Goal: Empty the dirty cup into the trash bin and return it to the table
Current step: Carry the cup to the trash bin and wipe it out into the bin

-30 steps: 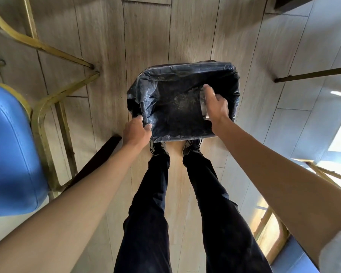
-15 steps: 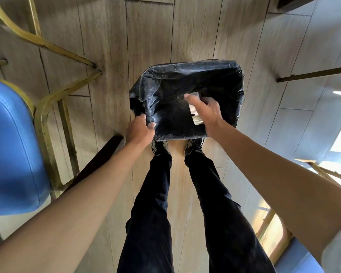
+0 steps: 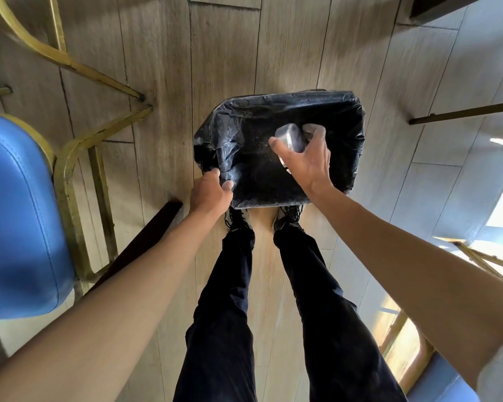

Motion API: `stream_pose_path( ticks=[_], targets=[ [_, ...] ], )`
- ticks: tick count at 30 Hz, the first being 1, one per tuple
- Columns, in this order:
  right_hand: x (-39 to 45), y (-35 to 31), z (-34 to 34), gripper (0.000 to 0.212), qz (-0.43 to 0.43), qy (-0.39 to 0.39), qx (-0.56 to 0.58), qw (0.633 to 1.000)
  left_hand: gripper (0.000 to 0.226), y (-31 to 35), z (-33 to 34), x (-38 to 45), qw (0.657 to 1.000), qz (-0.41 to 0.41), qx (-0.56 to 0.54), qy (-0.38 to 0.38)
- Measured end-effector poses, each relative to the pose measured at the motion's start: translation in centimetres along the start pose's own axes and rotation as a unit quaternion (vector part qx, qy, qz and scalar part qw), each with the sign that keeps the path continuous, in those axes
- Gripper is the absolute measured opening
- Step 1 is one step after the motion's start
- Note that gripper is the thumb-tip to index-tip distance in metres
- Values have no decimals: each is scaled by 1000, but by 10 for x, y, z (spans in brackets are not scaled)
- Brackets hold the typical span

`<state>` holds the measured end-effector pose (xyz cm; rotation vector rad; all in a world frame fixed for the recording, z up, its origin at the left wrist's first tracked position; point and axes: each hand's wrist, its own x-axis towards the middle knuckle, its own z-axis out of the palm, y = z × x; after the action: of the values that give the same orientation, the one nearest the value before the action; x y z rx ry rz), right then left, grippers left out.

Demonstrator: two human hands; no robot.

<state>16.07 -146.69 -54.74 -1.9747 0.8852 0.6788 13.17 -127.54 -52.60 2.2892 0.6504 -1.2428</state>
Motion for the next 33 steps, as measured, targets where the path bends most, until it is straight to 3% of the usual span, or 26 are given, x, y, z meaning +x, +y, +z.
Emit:
stream_pose_path(
  ticks=[5, 13, 20, 23, 26, 28, 31, 33],
  targets=[
    [-11, 3, 10, 89, -45, -18, -58, 997, 42, 0, -1, 0, 1000, 3, -2, -1],
    [-27, 7, 22, 83, -151, -20, -133, 979, 50, 1, 0, 5, 999, -23, -29, -20],
    [-27, 8, 28, 86, -185, -11, -202, 962, 55, -2, 3, 8, 999, -32, -38, -19],
    [-20, 9, 25, 87, -123, -39, -215, 968, 54, -4, 5, 9, 998, -29, -42, -20],
    [-14, 4, 16, 84, -52, -31, -123, 991, 56, -4, 6, 11, 998, -30, -43, -23],
    [-10, -5, 5, 68, 60, -51, 25, 997, 57, -6, 6, 13, 998, -32, -39, -21],
    [-7, -9, -14, 39, 218, -116, 292, 924, 57, -7, 8, 14, 998, -34, -38, -24],
    [-5, -3, -25, 49, 265, -125, 410, 864, 55, -6, 7, 13, 998, -35, -34, -25]
  ],
)
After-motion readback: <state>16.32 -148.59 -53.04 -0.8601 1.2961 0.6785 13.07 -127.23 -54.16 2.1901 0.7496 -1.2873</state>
